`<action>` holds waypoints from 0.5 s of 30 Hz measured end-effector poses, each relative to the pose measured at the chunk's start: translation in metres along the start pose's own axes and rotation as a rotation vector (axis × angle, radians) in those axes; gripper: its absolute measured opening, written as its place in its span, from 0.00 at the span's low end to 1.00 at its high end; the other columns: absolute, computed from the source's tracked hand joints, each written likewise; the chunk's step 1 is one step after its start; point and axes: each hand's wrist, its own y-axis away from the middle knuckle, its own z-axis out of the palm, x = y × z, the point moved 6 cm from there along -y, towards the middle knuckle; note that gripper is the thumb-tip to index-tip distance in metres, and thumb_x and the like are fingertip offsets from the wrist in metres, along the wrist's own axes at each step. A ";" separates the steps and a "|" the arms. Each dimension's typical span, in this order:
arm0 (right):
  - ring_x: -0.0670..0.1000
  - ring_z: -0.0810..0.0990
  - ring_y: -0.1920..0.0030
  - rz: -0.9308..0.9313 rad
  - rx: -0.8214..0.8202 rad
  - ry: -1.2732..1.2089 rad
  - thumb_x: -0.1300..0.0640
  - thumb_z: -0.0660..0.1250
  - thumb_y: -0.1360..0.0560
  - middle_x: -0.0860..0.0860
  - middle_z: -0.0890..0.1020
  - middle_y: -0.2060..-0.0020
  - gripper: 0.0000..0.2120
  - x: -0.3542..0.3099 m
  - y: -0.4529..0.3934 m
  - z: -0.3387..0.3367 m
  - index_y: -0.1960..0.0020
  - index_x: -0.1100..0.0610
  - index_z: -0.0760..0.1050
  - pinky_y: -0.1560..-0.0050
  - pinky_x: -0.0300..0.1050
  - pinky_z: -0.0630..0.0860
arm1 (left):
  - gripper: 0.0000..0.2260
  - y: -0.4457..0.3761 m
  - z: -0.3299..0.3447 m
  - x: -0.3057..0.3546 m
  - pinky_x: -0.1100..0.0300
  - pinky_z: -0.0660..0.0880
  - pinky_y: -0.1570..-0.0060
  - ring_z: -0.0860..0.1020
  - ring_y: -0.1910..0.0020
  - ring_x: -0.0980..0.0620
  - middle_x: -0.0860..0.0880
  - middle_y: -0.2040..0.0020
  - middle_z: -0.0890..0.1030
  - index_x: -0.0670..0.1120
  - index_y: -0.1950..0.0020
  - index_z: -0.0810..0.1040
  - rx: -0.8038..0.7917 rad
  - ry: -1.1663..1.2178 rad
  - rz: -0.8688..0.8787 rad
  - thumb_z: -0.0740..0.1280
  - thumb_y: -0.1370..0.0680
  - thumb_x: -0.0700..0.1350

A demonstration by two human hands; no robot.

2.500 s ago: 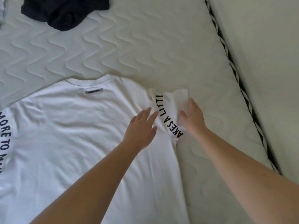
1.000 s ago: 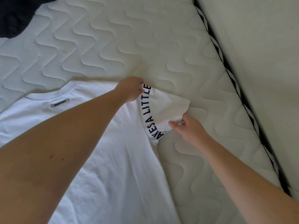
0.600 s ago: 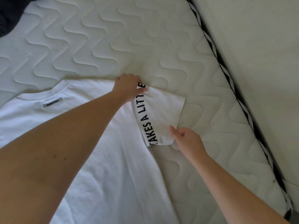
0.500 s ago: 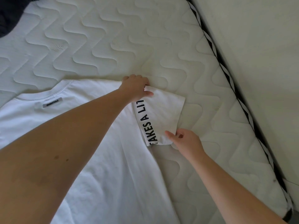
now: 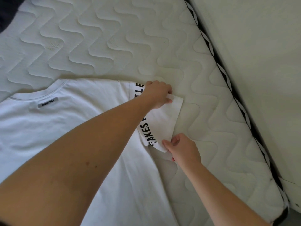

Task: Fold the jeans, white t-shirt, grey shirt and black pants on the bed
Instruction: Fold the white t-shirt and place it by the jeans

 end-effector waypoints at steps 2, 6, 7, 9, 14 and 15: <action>0.51 0.83 0.66 -0.028 0.016 0.074 0.38 0.67 0.28 0.46 0.83 0.66 0.15 0.001 0.000 0.000 0.59 0.50 0.74 0.57 0.46 0.79 | 0.13 -0.001 0.004 0.012 0.50 0.60 0.34 0.71 0.36 0.46 0.49 0.38 0.76 0.53 0.35 0.74 0.005 -0.005 0.034 0.62 0.19 0.50; 0.51 0.82 0.65 -0.029 -0.006 0.062 0.34 0.65 0.28 0.47 0.82 0.67 0.20 -0.001 -0.001 0.003 0.60 0.52 0.75 0.59 0.48 0.79 | 0.10 0.004 0.007 0.024 0.53 0.61 0.36 0.73 0.38 0.46 0.49 0.40 0.78 0.50 0.37 0.74 0.073 0.167 0.017 0.60 0.17 0.45; 0.50 0.81 0.64 -0.040 0.012 0.087 0.34 0.66 0.28 0.47 0.81 0.66 0.20 -0.004 -0.001 0.003 0.60 0.51 0.74 0.62 0.46 0.76 | 0.10 0.007 0.006 0.023 0.53 0.61 0.37 0.74 0.40 0.46 0.48 0.41 0.79 0.49 0.38 0.74 0.091 0.205 0.003 0.59 0.18 0.44; 0.49 0.78 0.63 -0.068 0.061 0.105 0.35 0.68 0.29 0.45 0.79 0.65 0.18 -0.011 0.000 0.002 0.58 0.51 0.72 0.67 0.44 0.68 | 0.12 0.015 0.005 0.021 0.54 0.61 0.39 0.75 0.42 0.45 0.48 0.45 0.80 0.49 0.38 0.74 0.117 0.250 -0.017 0.60 0.21 0.42; 0.56 0.80 0.53 -0.098 0.079 0.012 0.47 0.72 0.28 0.53 0.81 0.55 0.15 -0.021 -0.001 0.014 0.50 0.58 0.77 0.54 0.51 0.77 | 0.18 0.034 0.007 0.022 0.53 0.58 0.37 0.73 0.40 0.48 0.51 0.43 0.79 0.52 0.38 0.77 0.151 0.213 -0.035 0.61 0.25 0.40; 0.57 0.80 0.52 -0.099 0.083 -0.005 0.49 0.71 0.27 0.55 0.81 0.54 0.14 -0.022 -0.002 0.016 0.49 0.59 0.78 0.53 0.52 0.78 | 0.17 0.037 0.007 0.022 0.53 0.58 0.36 0.72 0.40 0.48 0.51 0.43 0.78 0.53 0.39 0.78 0.165 0.178 -0.029 0.60 0.24 0.40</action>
